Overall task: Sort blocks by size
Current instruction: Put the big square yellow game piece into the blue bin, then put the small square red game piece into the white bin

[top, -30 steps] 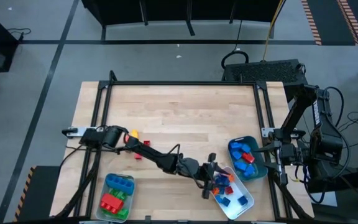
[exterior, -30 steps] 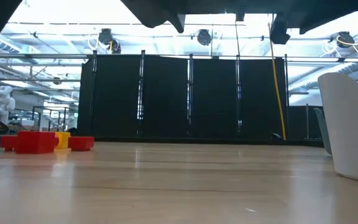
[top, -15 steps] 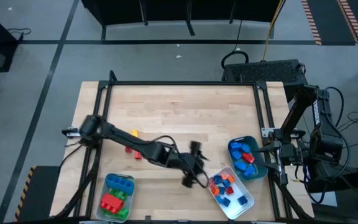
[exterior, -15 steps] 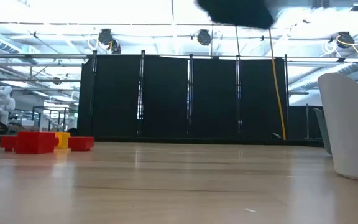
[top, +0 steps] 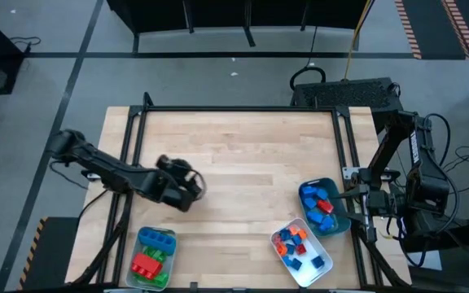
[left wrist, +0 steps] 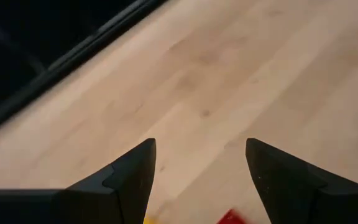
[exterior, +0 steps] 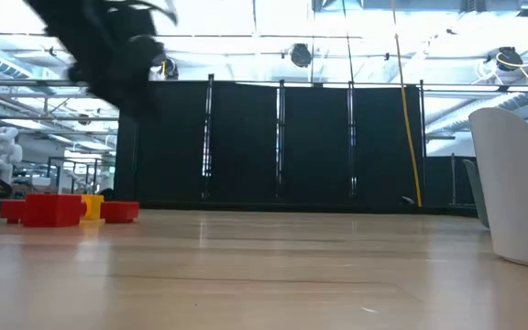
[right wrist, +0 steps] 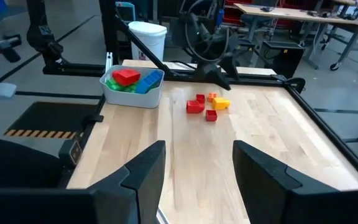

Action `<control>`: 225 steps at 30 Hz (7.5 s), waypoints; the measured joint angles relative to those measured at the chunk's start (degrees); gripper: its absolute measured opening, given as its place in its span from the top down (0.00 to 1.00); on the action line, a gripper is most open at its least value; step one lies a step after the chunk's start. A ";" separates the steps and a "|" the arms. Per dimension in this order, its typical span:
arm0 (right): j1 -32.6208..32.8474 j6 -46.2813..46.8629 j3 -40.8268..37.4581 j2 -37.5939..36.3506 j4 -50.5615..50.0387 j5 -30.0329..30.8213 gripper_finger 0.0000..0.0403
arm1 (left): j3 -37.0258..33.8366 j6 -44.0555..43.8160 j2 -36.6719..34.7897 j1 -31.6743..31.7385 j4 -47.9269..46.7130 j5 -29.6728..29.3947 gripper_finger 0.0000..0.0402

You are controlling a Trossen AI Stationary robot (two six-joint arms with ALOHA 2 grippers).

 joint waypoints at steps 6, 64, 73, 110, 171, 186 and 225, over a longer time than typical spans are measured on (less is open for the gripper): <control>0.00 -0.40 0.00 0.00 0.00 0.24 0.58 | -8.37 -19.06 -4.32 -2.17 -6.22 -0.82 0.38; 0.00 -0.42 0.00 0.11 0.09 0.17 0.58 | -19.83 -32.60 10.15 -0.14 11.40 7.75 0.58; 0.00 -0.25 0.00 0.13 0.09 -0.07 0.58 | -19.83 -29.29 10.15 -0.17 12.01 6.06 0.92; 0.00 -0.05 0.00 0.13 0.09 -0.03 0.58 | -4.14 43.83 14.43 5.29 86.76 8.47 1.00; 0.00 -2.32 0.02 0.15 -0.07 -1.73 0.58 | 9.70 55.92 10.96 10.99 11.07 35.31 0.64; 0.00 -3.07 0.01 0.15 0.00 0.14 0.58 | -11.09 51.60 -5.60 8.74 17.42 40.21 0.64; 0.00 -1.95 0.00 0.14 0.07 -0.24 0.58 | -11.15 48.37 -3.38 14.98 17.81 41.65 0.49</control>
